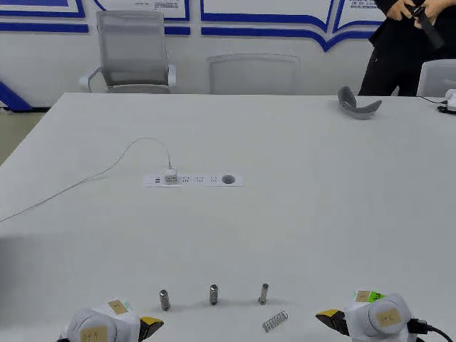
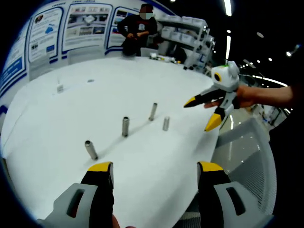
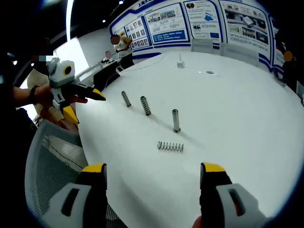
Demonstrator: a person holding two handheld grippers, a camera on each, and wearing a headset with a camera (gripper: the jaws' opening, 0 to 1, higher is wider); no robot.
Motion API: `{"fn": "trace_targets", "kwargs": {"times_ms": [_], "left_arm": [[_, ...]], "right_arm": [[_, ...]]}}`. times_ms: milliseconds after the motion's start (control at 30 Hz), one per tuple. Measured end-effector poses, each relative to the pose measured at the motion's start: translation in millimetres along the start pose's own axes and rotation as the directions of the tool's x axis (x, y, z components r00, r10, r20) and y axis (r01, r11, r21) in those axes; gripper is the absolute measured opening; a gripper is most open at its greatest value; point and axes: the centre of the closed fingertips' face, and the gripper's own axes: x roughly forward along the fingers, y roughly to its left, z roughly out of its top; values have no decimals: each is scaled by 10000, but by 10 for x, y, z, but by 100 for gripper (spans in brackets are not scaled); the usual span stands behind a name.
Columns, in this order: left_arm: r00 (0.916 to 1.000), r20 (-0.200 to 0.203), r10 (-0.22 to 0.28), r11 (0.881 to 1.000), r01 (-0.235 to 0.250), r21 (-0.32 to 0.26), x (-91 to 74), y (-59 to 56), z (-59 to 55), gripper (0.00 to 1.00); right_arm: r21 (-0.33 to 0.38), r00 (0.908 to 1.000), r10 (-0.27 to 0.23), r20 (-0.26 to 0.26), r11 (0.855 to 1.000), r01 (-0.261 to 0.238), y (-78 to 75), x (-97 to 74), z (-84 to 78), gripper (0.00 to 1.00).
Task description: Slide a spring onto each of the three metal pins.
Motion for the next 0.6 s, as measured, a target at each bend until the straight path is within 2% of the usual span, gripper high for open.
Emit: {"fn": "trace_targets", "kwargs": {"times_ms": [367,600], "left_arm": [[9979,-289,-576,9958,595,699,306,-161,160,73],[9944,-611,-858,9866,933,1338,451,-267,225,73]], "right_arm": [[162,9999,-50,88,9999,48,-11,-102,-61,84],[153,9999,-101,42,9998,101,-42,-174,-104,84]]}}
